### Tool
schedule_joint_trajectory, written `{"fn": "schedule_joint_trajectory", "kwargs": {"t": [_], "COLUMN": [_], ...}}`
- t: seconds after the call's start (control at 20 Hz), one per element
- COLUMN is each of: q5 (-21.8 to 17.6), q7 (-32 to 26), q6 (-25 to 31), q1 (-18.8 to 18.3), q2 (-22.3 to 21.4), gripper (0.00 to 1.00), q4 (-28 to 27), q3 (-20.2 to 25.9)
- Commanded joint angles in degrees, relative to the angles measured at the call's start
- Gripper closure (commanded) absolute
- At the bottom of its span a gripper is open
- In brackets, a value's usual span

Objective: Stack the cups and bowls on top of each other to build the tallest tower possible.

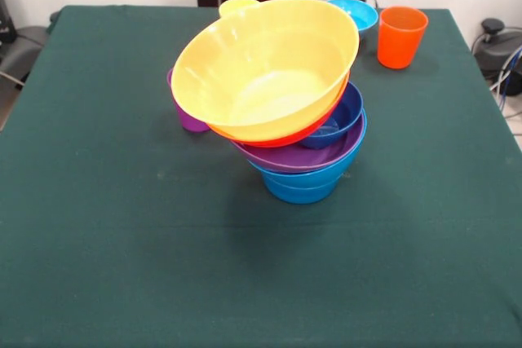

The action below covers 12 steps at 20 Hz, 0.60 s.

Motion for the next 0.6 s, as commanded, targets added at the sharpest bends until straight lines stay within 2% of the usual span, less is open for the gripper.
{"fn": "schedule_joint_trajectory", "kwargs": {"t": [0.05,0.6], "q5": [4.88,7.0], "q7": [12.26,9.49], "q6": [2.16,2.1], "q1": [0.82,1.21], "q2": [-0.32,0.36], "gripper": [0.0,0.0], "q4": [1.74,1.32], "q3": [-0.84,-2.21]}}
